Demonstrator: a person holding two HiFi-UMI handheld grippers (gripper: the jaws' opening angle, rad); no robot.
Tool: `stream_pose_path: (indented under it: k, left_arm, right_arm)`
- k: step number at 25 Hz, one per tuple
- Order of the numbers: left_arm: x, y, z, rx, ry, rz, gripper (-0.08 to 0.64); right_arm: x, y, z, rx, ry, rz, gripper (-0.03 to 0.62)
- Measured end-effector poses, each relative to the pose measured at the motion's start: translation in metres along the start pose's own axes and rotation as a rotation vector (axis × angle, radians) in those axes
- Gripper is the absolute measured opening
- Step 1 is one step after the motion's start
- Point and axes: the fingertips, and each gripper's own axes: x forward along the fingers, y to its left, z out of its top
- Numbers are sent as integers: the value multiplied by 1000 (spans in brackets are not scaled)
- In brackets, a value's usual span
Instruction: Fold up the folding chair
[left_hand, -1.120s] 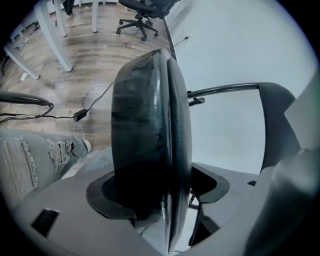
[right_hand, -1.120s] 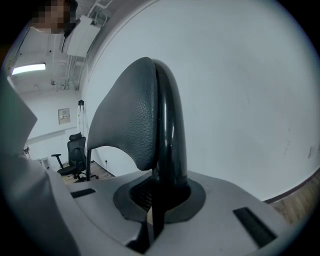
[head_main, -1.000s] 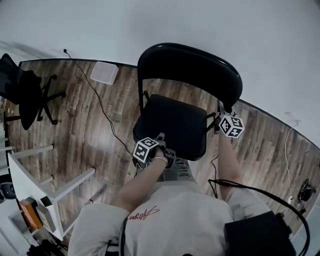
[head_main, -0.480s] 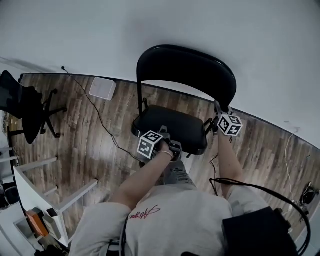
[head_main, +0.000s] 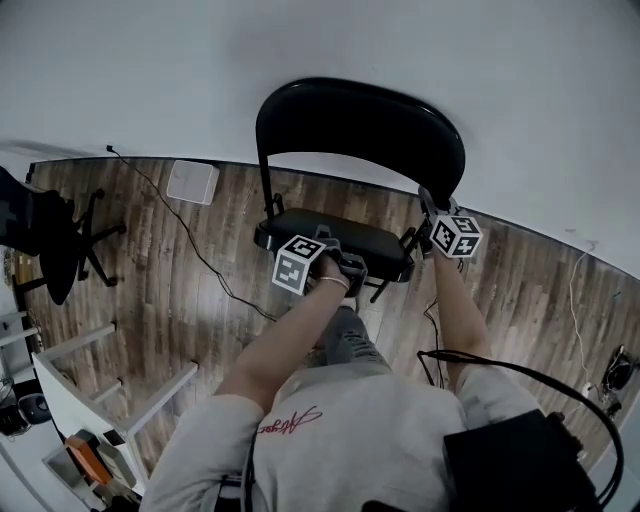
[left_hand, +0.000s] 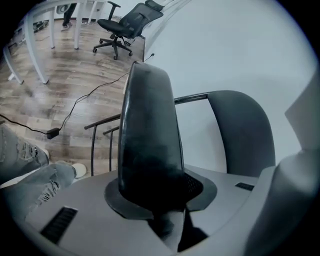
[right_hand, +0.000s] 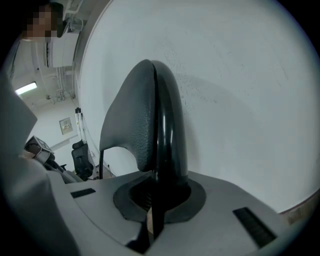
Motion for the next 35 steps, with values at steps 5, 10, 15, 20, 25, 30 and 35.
stream_pose_path:
  k: [5, 10, 15, 20, 25, 30, 35]
  left_arm:
    - [22, -27, 1, 4, -2, 98, 152]
    - [50, -56, 1, 9, 9, 196, 152]
    - [70, -67, 7, 7, 6, 258, 152]
    - [94, -94, 5, 65, 53, 166, 231]
    - [110, -100, 10, 97, 55, 208, 238]
    - [116, -104, 8, 120, 88, 238, 238]
    - [115, -110, 0, 210, 178, 218, 256]
  right_arm:
    - [11, -7, 9, -26, 50, -55, 14]
    - [16, -12, 17, -42, 74, -80, 14]
    - [22, -12, 22, -65, 112, -71, 14]
    - [26, -11, 29, -77, 111, -46, 14]
    - [28, -12, 31, -88, 116, -40, 15]
    - [30, -13, 34, -92, 96, -36, 15]
    - [28, -13, 41, -102, 49, -62, 17]
